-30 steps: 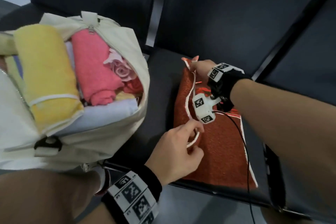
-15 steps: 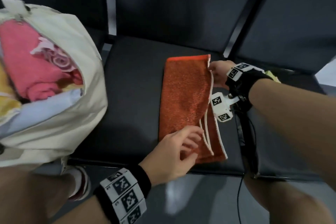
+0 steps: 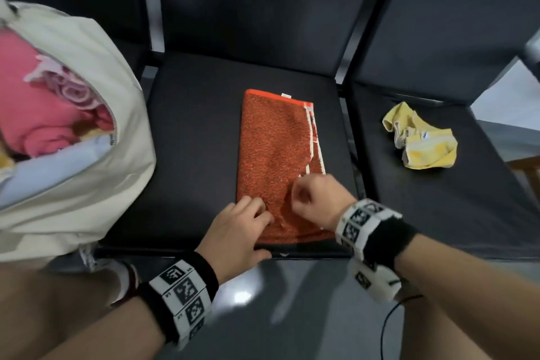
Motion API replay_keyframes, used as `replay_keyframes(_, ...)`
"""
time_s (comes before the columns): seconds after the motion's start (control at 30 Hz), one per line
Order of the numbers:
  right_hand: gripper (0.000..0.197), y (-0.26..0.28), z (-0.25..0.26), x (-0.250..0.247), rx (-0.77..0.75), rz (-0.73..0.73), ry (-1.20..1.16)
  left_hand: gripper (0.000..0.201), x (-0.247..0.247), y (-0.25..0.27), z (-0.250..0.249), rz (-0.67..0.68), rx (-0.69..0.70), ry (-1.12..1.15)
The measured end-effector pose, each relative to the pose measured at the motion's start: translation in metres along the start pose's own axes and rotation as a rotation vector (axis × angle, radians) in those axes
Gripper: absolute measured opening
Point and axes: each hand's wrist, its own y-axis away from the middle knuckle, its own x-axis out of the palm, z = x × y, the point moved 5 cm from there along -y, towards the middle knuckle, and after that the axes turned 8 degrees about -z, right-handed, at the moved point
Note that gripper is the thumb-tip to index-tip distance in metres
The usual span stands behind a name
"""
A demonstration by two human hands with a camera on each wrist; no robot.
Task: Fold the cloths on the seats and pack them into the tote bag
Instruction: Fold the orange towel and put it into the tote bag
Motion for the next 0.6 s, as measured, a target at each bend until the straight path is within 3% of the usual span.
replay_keyframes(0.13,0.024,0.038,0.005,0.030,0.021,-0.041,-0.018,0.044,-0.001,0.003,0.002,-0.039,0.010,-0.011)
replay_keyframes(0.23,0.033,0.050,0.014,0.039,0.006,-0.092,-0.006,0.022,-0.006,0.004,0.007,-0.084,0.007,-0.008)
replay_keyframes(0.37,0.045,0.053,0.033,0.043,-0.024,-0.049,0.077,0.006,-0.020,0.003,0.013,-0.107,-0.051,-0.075)
replay_keyframes(0.47,0.036,0.051,0.038,0.043,0.000,-0.094,0.052,0.012,-0.023,0.001,0.016,-0.089,-0.083,-0.092)
replay_keyframes(0.6,0.021,0.050,0.038,0.036,0.101,-0.165,-0.097,0.023,-0.026,0.002,0.019,0.029,-0.167,-0.058)
